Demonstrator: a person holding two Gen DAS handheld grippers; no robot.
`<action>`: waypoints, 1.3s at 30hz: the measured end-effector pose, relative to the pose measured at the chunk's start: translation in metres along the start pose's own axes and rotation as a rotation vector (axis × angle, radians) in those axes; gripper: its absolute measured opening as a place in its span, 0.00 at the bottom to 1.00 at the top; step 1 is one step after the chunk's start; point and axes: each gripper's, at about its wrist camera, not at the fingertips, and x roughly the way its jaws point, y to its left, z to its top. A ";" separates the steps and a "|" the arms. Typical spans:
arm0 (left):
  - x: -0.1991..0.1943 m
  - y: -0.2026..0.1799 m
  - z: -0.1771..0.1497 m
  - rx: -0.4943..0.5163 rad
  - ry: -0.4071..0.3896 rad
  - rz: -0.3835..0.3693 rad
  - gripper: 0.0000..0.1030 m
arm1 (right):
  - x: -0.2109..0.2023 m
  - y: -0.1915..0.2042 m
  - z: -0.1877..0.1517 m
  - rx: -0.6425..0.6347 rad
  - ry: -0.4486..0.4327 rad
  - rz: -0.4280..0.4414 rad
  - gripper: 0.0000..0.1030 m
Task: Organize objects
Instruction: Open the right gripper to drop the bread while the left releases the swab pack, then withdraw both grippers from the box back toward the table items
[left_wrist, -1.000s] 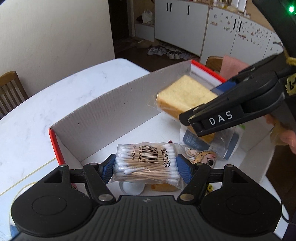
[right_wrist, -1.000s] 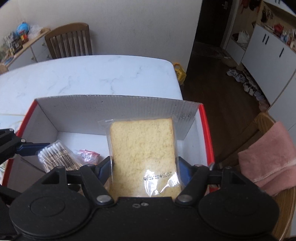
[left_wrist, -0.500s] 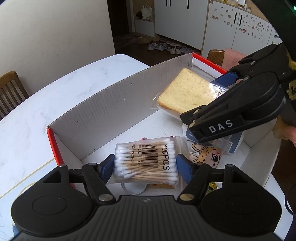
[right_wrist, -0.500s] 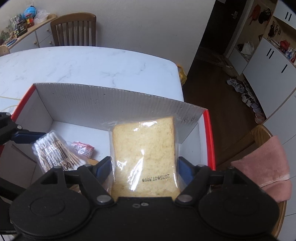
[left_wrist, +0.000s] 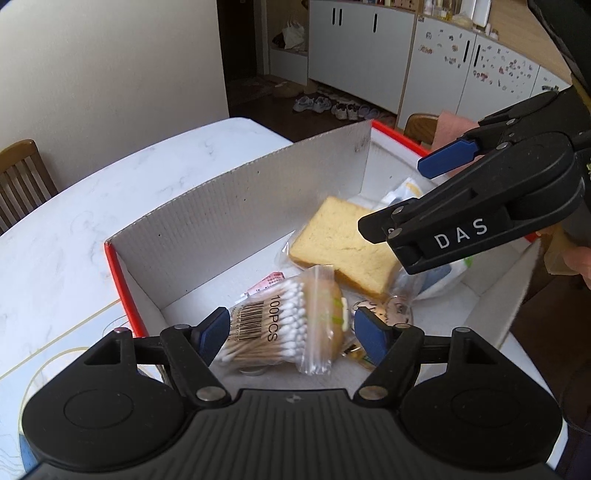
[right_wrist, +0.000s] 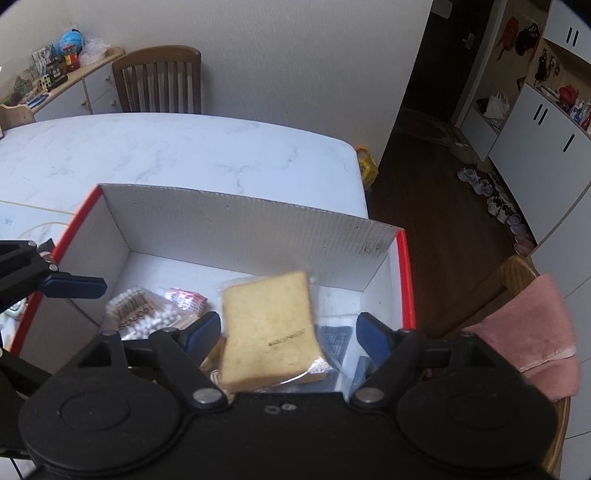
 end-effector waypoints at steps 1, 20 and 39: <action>-0.004 0.000 -0.001 -0.004 -0.008 -0.003 0.71 | -0.003 0.002 0.001 0.000 -0.005 0.003 0.78; -0.084 0.043 -0.028 -0.074 -0.144 -0.088 0.72 | -0.073 0.047 -0.007 0.039 -0.131 0.085 0.79; -0.139 0.148 -0.100 -0.100 -0.145 -0.093 0.83 | -0.086 0.167 -0.002 0.068 -0.151 0.155 0.94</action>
